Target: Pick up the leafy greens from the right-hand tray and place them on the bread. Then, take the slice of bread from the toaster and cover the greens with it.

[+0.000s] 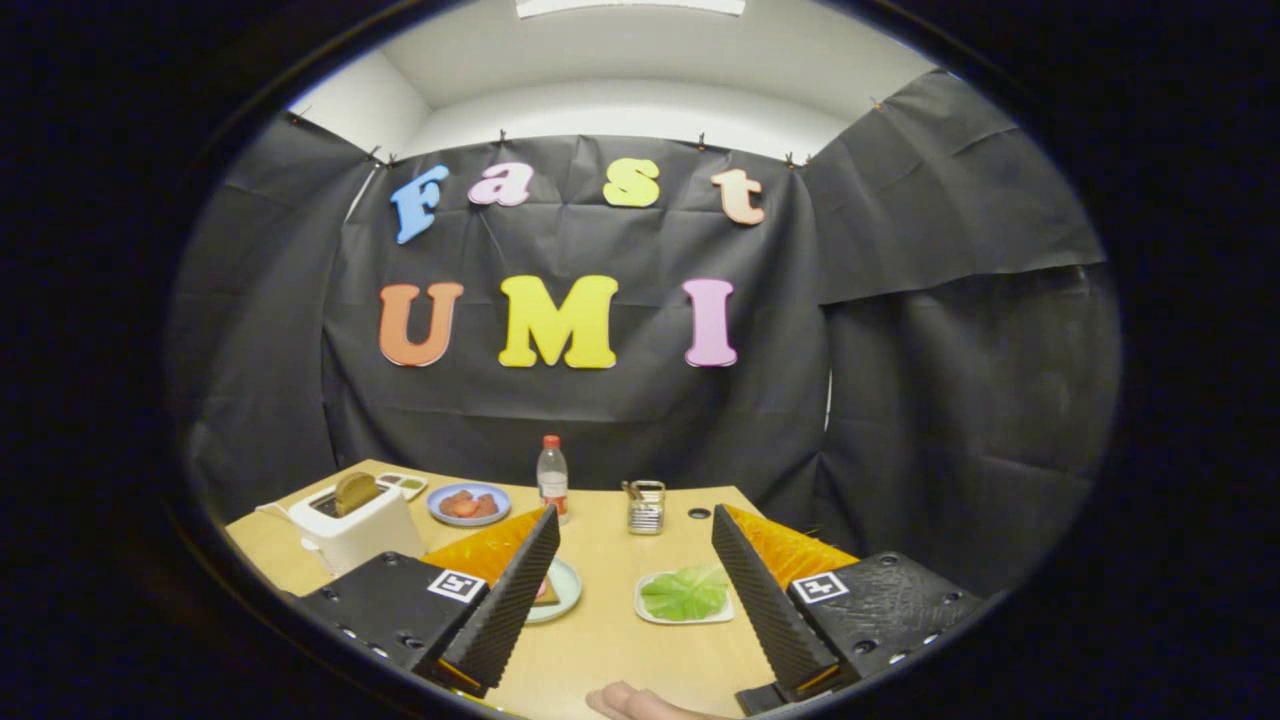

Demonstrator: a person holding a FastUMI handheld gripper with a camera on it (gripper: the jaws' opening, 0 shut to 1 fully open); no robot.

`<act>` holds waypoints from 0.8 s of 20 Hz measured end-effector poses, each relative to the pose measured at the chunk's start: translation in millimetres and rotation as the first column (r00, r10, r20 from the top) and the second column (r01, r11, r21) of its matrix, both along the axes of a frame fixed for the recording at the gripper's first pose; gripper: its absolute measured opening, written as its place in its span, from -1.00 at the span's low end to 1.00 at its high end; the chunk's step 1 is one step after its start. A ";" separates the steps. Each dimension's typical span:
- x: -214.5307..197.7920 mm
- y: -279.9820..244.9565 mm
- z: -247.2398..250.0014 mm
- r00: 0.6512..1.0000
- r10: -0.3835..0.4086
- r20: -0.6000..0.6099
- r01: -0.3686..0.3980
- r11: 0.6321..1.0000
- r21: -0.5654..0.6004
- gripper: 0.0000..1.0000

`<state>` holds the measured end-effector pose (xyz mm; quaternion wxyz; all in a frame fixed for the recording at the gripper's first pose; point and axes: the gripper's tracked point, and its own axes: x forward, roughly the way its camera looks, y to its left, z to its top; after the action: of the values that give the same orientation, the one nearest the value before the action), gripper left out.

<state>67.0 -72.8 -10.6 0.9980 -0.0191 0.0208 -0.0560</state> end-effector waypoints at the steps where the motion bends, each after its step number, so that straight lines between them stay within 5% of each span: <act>1: 11.2 -11.6 -7.1 1.000 -0.017 -0.019 0.017 1.000 -0.006 0.90; 7: 101.7 -69.4 -81.3 0.981 -0.058 -0.184 0.051 0.998 -0.045 0.90; 16: 203.1 -127.3 -209.9 0.882 -0.101 -0.461 0.113 0.994 -0.002 0.91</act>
<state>270.1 -200.1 -220.5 0.9602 -0.0182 0.2582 -0.1048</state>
